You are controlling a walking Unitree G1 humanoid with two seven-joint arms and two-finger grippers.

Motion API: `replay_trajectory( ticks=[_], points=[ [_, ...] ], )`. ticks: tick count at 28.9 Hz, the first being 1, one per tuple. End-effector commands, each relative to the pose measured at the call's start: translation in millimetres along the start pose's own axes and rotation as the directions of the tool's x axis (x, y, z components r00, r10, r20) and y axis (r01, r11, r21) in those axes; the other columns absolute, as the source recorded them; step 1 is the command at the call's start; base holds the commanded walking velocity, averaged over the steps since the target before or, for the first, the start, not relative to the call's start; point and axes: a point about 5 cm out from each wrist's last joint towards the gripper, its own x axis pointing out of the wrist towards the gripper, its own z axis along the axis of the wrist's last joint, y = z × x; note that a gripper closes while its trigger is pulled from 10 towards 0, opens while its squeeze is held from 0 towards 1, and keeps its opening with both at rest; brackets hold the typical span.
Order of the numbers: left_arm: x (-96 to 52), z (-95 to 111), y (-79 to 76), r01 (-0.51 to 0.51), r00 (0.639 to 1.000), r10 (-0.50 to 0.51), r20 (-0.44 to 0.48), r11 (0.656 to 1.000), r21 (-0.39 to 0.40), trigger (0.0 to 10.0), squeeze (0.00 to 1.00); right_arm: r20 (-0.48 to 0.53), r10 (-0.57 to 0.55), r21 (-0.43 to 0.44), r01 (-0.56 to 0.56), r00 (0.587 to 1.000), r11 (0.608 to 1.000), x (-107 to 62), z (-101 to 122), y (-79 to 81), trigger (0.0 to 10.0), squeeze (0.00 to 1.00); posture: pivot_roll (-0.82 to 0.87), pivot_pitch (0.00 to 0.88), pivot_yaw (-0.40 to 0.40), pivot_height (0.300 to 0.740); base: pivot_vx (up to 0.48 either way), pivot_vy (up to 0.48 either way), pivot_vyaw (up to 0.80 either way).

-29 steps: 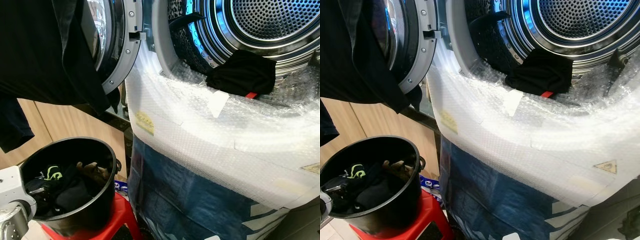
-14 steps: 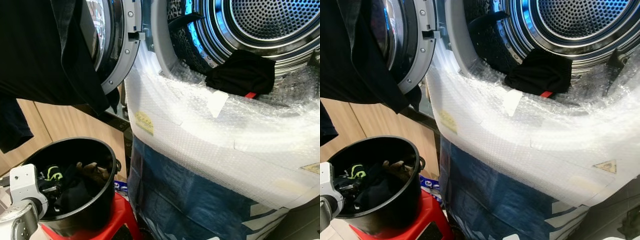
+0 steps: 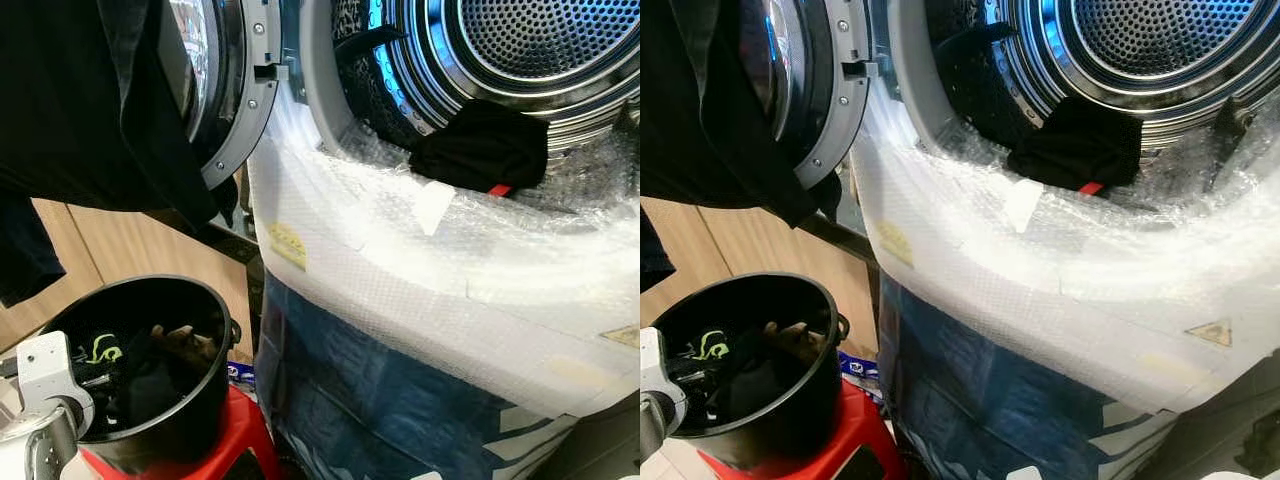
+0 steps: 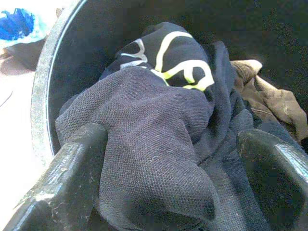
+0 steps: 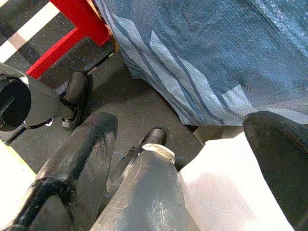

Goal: Clothes washing

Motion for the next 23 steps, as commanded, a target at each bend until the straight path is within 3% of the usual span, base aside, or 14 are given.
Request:
replay_trajectory(
  ticks=[1, 10, 11, 12, 13, 23],
  points=[
    [1.5, -0.9, -0.6, -0.009, 1.000, 0.008, -0.012, 1.000, -0.021, 10.0, 0.00, 0.005, -0.004, 0.008, 0.004, 1.000, 1.000, -0.3, -0.5, -1.2, 10.0, 0.00, 0.10, 0.020, -0.015, 0.740, 0.000, 0.000, 0.00],
    [3.9, -3.2, 0.1, -0.024, 0.999, 0.022, -0.029, 0.996, -0.081, 10.0, 0.00, -0.005, -0.004, 0.009, 0.004, 1.000, 1.000, -0.7, -3.3, -1.4, 10.0, 0.00, 0.10, 0.019, -0.019, 0.740, 0.000, 0.000, 0.00],
    [4.0, -2.5, -0.8, -0.022, 0.999, 0.020, -0.027, 0.996, -0.083, 7.2, 0.00, -0.005, -0.004, 0.009, 0.004, 1.000, 1.000, -0.8, -3.3, -1.5, 10.0, 0.00, 0.10, 0.021, -0.022, 0.740, 0.000, 0.000, 0.00],
    [4.2, -1.0, -2.2, -0.021, 1.000, 0.019, -0.022, 0.996, -0.087, 2.5, 0.00, -0.004, -0.001, 0.009, 0.001, 1.000, 1.000, -0.7, -3.0, -1.5, 10.0, 0.00, 0.10, 0.021, -0.022, 0.740, 0.000, 0.000, 0.00],
    [4.4, -0.4, -2.6, -0.020, 1.000, 0.018, -0.019, 0.996, -0.089, 0.0, 0.00, -0.004, -0.001, 0.009, 0.001, 1.000, 1.000, -0.7, -2.7, -1.5, 10.0, 0.00, 0.10, 0.021, -0.022, 0.740, 0.000, 0.000, 0.00],
    [5.7, 2.7, -7.0, -0.007, 1.000, 0.006, -0.009, 0.996, -0.090, 0.0, 0.00, 0.001, -0.005, 0.014, 0.005, 1.000, 1.000, -0.6, 0.6, -5.8, 10.0, 0.00, 0.10, 0.019, -0.026, 0.740, 0.000, 0.000, 0.00]
  ],
)
